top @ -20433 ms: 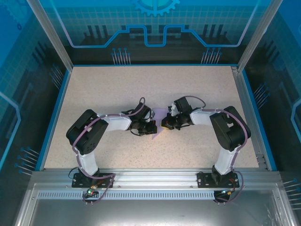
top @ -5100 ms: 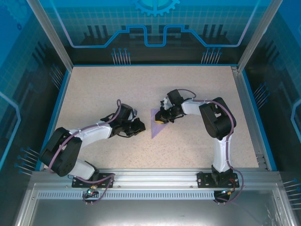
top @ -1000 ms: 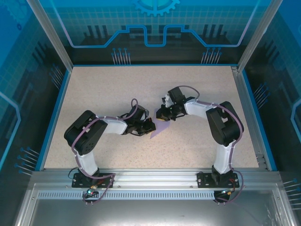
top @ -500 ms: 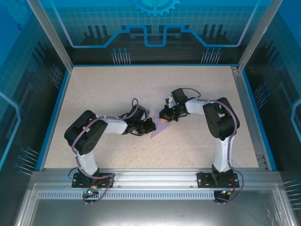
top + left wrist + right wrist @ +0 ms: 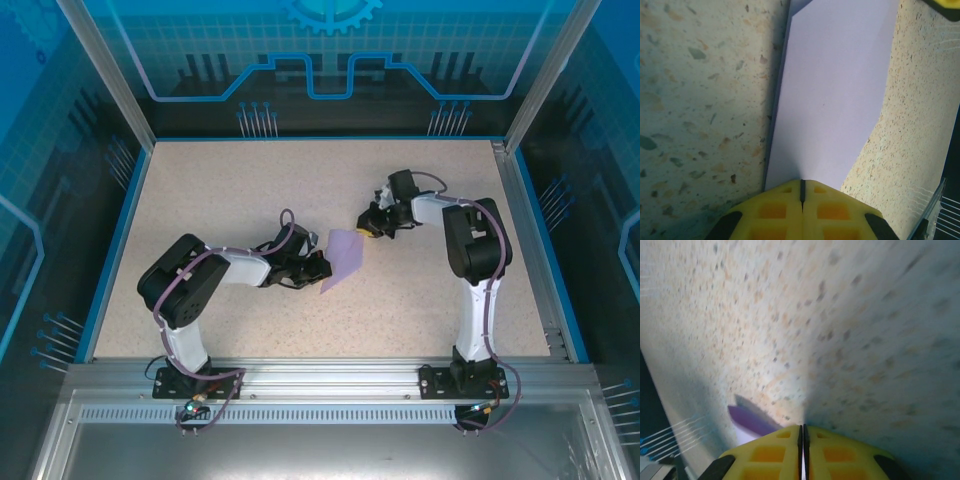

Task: Fold a paper plane with a square sheet of paper (pick it up from the middle)
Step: Fourth fold the wing at the center of the table.

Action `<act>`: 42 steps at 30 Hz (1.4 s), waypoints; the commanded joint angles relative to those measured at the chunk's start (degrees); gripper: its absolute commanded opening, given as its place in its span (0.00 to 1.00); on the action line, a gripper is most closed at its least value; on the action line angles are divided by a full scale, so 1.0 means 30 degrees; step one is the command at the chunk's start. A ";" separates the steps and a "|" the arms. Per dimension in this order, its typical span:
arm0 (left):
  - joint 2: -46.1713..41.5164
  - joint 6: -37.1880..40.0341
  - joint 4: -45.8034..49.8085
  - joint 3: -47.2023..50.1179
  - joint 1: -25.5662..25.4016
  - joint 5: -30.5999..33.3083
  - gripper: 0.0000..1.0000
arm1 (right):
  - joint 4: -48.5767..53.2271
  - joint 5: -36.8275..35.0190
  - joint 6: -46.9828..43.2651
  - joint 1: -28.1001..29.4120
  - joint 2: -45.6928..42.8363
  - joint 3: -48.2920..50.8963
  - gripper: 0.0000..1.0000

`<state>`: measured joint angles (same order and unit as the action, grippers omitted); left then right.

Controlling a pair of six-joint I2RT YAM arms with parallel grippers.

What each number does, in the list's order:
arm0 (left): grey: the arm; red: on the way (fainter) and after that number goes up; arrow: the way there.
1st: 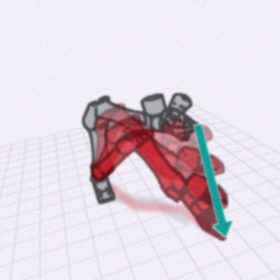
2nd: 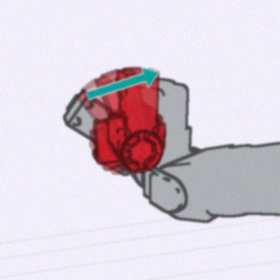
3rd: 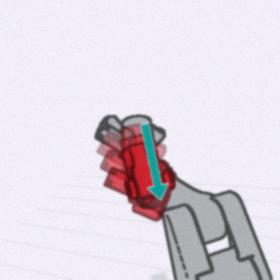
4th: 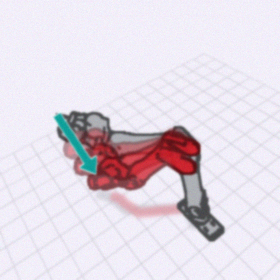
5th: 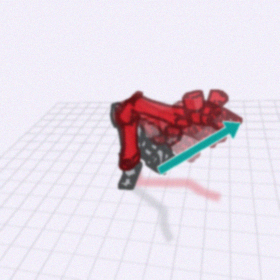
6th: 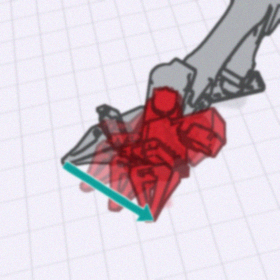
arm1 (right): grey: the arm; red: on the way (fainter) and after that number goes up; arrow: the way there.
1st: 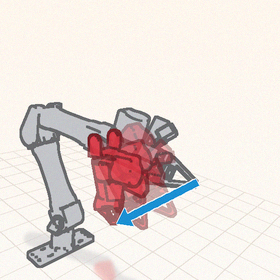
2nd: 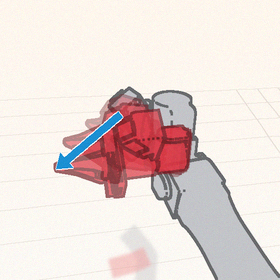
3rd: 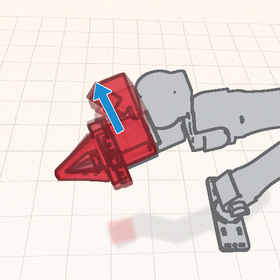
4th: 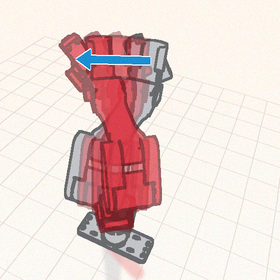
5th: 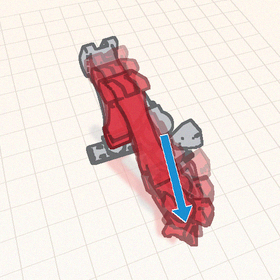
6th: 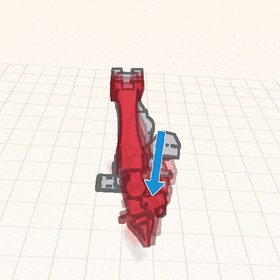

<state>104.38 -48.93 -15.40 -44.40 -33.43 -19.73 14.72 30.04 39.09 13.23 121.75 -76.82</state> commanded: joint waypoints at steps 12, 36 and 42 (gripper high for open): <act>0.1359 0.1004 0.4064 0.0952 -0.0191 0.0287 0.00 | -0.1127 -0.0859 0.0777 0.2664 -0.4116 0.3691 0.12; -0.2141 0.1299 0.5031 0.0177 -0.0191 -0.1810 0.10 | 0.0157 -0.2827 -0.0052 0.3718 -0.1093 0.4715 0.05; -0.2997 0.1597 0.6125 -0.1699 -0.0140 -0.1918 0.16 | 0.0308 -0.3159 0.0036 0.3748 -0.1034 0.4801 0.05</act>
<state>97.93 -46.00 -0.58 -46.13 -33.61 -23.53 10.35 28.05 40.01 25.08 114.37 -64.71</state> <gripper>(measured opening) 0.153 0.056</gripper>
